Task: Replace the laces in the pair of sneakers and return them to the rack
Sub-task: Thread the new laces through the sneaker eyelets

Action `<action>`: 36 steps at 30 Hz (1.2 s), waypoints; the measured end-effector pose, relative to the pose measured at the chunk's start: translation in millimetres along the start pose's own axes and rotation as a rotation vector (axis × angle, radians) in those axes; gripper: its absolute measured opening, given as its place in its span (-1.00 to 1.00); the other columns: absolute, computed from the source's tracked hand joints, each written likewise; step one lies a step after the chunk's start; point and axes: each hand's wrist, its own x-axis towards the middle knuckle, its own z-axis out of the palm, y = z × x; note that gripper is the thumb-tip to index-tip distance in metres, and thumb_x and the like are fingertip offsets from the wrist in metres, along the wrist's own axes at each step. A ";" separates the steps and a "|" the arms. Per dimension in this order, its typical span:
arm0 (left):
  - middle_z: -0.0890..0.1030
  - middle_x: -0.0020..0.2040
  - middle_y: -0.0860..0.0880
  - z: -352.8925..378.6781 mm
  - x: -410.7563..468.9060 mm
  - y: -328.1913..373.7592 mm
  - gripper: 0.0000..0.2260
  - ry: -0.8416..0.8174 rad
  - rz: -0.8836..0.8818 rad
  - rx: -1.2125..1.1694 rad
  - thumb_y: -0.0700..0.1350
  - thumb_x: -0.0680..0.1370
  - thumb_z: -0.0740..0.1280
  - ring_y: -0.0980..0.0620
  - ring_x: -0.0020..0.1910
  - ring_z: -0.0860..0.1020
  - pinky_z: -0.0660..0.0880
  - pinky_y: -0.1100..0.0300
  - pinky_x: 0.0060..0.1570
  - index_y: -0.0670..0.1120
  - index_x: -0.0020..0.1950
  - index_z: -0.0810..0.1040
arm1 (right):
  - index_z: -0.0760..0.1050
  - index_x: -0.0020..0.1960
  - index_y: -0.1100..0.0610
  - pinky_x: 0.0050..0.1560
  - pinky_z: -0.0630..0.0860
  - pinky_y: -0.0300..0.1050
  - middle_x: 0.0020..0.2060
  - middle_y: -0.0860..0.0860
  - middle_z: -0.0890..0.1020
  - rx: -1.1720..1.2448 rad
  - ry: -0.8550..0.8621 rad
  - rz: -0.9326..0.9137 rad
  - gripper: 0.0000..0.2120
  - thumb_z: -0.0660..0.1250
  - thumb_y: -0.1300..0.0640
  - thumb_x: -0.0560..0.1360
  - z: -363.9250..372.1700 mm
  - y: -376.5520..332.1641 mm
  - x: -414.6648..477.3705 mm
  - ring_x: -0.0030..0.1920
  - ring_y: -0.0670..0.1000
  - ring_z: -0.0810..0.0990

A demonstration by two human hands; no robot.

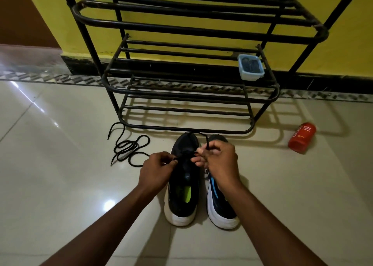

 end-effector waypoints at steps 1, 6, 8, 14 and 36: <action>0.69 -0.15 0.07 -2.0 1.7 0.0 -0.93 -0.034 -0.042 -0.081 -0.09 0.56 0.41 0.04 -0.11 0.67 0.62 0.08 -0.15 0.03 -0.05 0.69 | 0.48 -0.03 0.42 -0.42 0.58 -0.27 -0.28 0.25 0.64 -0.016 -0.016 0.014 -0.94 0.30 0.40 0.58 1.3 1.6 0.1 -0.43 -0.04 0.67; 0.65 -0.19 -0.11 -9.6 -1.1 10.3 -0.87 -0.147 -0.142 -0.339 -0.33 0.59 0.32 0.03 -0.22 0.60 0.52 0.26 -0.40 -0.23 0.04 0.66 | 0.51 -0.24 0.19 -0.25 0.65 -0.19 -0.26 0.17 0.70 -0.310 0.000 -0.071 -0.79 0.46 0.39 0.46 3.2 10.4 3.8 -0.28 -0.05 0.72; 0.65 -0.22 -0.10 -9.0 0.3 8.0 -0.88 -0.147 -0.145 -0.362 -0.33 0.59 0.32 0.05 -0.25 0.60 0.51 0.27 -0.41 -0.25 0.03 0.66 | 0.53 -0.23 0.15 -0.23 0.59 -0.36 -0.33 0.02 0.69 -0.487 -0.030 -0.124 -0.80 0.52 0.35 0.39 3.8 8.5 4.4 -0.28 -0.19 0.68; 0.65 -0.31 0.01 -4.5 0.1 4.7 -0.87 -0.141 -0.140 -0.380 -0.32 0.59 0.32 0.16 -0.33 0.60 0.47 0.30 -0.42 -0.20 -0.02 0.67 | 0.66 -0.05 0.12 -0.19 0.44 -0.55 -0.24 -0.07 0.64 -0.839 -0.215 -0.178 -0.88 0.40 0.30 0.50 8.4 3.4 6.8 -0.26 -0.20 0.56; 0.71 -0.08 -0.14 0.4 -3.6 -1.6 -0.88 -0.099 -0.107 -0.436 -0.19 0.62 0.35 -0.03 -0.09 0.67 0.58 0.11 -0.13 -0.13 0.00 0.69 | 0.53 -0.19 0.17 -0.01 0.51 -0.05 -0.07 0.05 0.43 -0.908 -0.112 -0.357 -0.83 0.39 0.11 0.52 34.9 29.9 19.3 -0.03 0.07 0.52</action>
